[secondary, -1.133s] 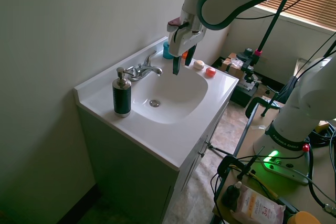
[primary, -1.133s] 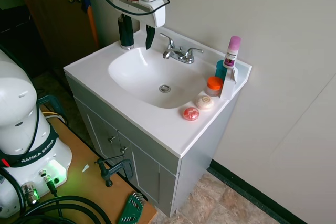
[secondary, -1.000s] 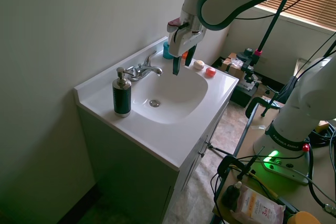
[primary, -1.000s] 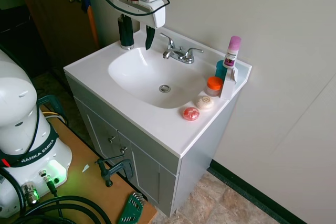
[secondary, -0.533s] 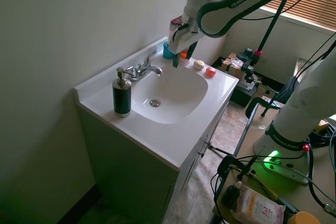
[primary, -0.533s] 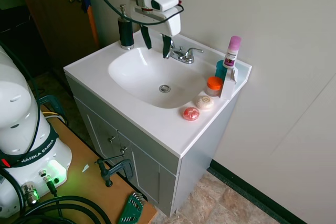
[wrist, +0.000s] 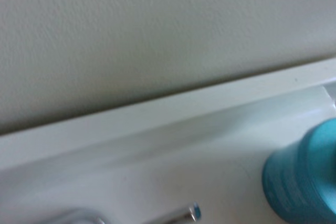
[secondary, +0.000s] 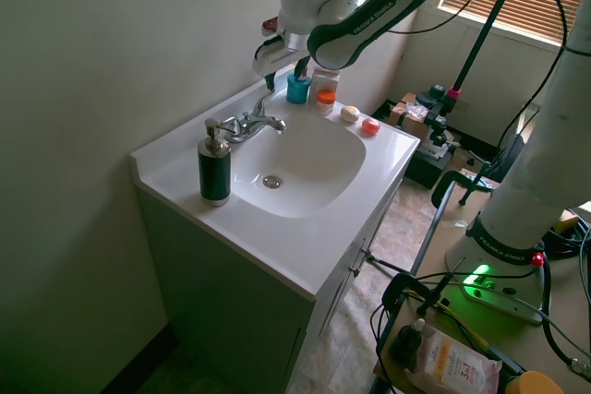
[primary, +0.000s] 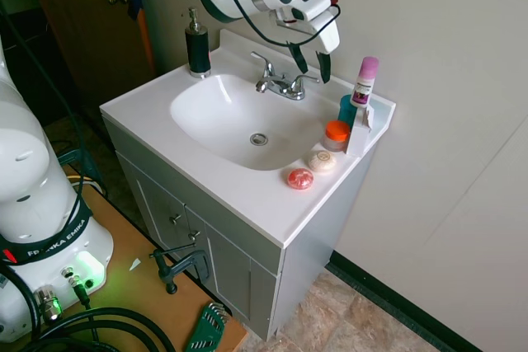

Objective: Turn on the cold water

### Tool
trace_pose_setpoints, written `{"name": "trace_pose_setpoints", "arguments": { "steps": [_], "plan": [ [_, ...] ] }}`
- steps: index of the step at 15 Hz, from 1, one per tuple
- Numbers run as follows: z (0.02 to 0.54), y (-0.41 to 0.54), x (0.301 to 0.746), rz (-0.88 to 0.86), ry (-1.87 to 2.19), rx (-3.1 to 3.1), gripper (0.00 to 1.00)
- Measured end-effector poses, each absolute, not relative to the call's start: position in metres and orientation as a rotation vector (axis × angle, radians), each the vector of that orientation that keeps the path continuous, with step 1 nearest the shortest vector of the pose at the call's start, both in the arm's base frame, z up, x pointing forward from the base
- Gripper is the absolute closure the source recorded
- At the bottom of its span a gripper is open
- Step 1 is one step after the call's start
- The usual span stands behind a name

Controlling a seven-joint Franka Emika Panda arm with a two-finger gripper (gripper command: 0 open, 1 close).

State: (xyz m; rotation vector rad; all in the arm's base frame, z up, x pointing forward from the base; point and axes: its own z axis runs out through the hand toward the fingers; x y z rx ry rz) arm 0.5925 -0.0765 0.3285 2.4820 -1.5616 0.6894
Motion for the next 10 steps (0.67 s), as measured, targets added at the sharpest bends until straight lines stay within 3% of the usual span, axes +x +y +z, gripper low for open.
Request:
{"name": "trace_pose_setpoints", "arguments": {
  "steps": [4, 10],
  "plan": [
    [0.322, -0.079, 0.62, 0.719, -1.555, 2.459, 0.0],
    [0.288, -0.088, 0.606, 0.615, -1.594, 2.43, 0.0]
  ]
}}
